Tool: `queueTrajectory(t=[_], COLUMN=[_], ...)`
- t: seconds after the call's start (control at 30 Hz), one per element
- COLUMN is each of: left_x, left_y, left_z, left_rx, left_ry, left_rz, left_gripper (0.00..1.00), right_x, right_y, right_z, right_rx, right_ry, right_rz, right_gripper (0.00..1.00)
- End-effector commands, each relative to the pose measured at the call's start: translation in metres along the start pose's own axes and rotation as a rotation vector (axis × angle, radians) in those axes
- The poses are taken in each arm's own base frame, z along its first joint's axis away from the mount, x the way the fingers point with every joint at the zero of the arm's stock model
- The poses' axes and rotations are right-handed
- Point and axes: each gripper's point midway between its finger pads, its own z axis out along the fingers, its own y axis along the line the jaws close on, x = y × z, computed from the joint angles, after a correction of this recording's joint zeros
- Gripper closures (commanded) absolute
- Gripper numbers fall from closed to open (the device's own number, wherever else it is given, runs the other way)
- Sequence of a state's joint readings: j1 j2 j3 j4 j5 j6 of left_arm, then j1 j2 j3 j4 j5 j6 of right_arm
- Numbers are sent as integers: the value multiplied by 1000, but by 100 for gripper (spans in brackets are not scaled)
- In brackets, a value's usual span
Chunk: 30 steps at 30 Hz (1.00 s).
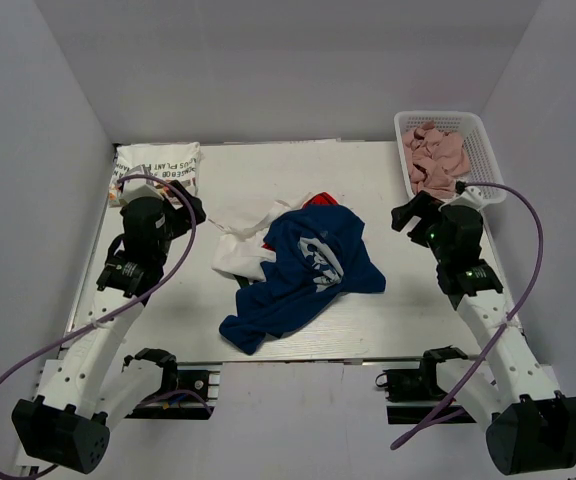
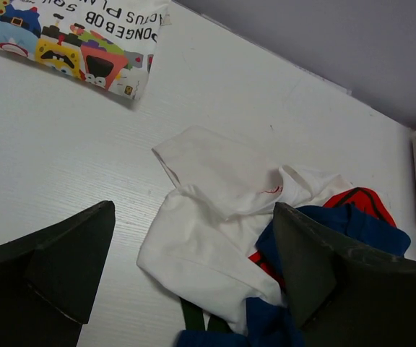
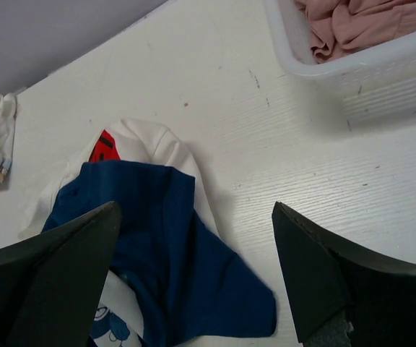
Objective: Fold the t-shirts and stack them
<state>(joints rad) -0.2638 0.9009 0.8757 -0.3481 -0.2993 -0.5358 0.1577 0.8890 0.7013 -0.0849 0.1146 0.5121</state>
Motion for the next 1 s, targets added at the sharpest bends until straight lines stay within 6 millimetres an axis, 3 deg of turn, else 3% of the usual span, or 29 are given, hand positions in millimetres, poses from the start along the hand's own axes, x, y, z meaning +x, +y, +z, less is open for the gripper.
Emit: queueTrajectory(t=[0.0,0.23,0.3,0.33,0.4,0.47,0.5,0.57,0.67,0.7,0.73,0.8,0.97], left_x=[-1,2,7,7,10,12,16,19,21,19,19,23,26], left_y=[6,9,12,12,15,17,20,23,24,23,23,25,33], left_z=[1,1,2,2,3,2,2,3,5,5,5,7,7], left_rx=[-30,-29,-34,-34,-47,-47,-51,-64,-68,-63,-63,-71,-107], left_ry=[-6,-7,2,2,5,7,15,18,26,17,17,32,34], left_rz=[-1,28,42,42,45,54,68,71,83,80,80,85,102], left_gripper=[0,0,0,0,0,0,0,0,0,0,0,0,0], right_x=[-1,20,43,43,61,77,99,123,160,186,197,223,240], right_y=[12,4,50,50,79,88,101,114,129,129,138,128,115], right_z=[-3,7,7,7,11,15,12,8,-1,-1,-6,1,18], right_rx=[-83,-55,-264,-265,-308,-288,-290,-310,-319,-295,-311,-221,-79], right_ry=[-22,73,199,199,263,314,339,384,420,461,478,524,535], right_rz=[-31,-88,-142,-142,-211,-284,-355,-404,-518,-582,-618,-675,-693], right_gripper=[10,10,10,10,10,10,10,10,10,10,10,10,10])
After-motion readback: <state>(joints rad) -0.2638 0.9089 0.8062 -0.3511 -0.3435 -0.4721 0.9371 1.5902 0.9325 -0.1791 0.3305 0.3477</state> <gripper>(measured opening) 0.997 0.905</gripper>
